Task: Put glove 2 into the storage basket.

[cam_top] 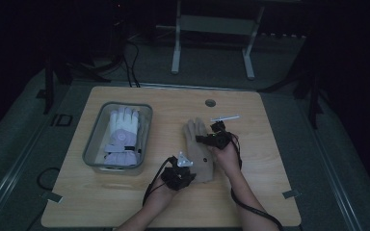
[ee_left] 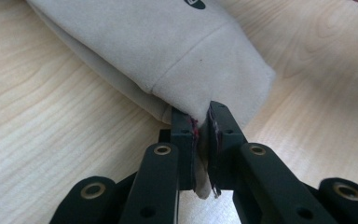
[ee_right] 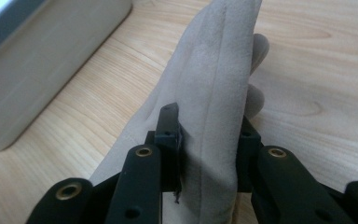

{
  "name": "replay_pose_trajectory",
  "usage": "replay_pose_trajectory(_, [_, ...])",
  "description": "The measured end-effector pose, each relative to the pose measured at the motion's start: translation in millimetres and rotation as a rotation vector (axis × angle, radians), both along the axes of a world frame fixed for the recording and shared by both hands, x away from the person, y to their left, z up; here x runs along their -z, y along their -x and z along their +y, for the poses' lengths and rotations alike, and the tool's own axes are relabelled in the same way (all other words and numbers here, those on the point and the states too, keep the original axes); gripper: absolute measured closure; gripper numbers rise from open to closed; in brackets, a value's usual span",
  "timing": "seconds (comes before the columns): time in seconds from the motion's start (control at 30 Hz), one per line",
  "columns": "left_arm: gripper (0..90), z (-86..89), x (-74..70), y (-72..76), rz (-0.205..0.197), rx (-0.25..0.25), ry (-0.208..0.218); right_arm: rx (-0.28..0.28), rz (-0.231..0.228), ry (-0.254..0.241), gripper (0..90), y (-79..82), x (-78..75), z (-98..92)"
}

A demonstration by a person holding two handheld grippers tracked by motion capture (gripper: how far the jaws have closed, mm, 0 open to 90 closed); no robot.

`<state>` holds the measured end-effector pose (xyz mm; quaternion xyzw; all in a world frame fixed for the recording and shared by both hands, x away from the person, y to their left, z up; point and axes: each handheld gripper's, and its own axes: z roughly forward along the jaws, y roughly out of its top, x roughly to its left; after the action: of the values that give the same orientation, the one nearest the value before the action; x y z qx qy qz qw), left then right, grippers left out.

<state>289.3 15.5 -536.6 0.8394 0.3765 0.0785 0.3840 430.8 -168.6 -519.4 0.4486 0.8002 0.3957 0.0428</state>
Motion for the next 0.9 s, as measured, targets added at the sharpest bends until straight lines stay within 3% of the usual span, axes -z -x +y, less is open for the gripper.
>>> replay_pose_trajectory(0.17, [83.3,7.7,-14.4,0.5,-0.020,0.002,0.011,0.001,-0.018,-0.037,71.0,0.8,-16.3,3.0])
replay_pose_trajectory(0.37, [83.3,20.6,-29.6,1.2,-0.041,-0.009,0.006,-0.010,-0.055,-0.045,71.1,1.2,-36.4,13.8])
replay_pose_trajectory(0.57, [83.2,41.9,-51.3,2.9,-0.067,-0.031,0.001,-0.036,-0.080,-0.068,71.0,-0.8,-61.2,28.8])
replay_pose_trajectory(0.77, [83.2,71.8,-73.2,5.4,-0.102,-0.070,-0.030,-0.083,-0.121,-0.076,71.0,-3.9,-88.7,59.1])
replay_pose_trajectory(0.9, [83.2,96.9,-83.0,7.7,-0.105,-0.108,-0.038,-0.118,-0.141,-0.071,71.0,-5.9,-101.6,85.6])
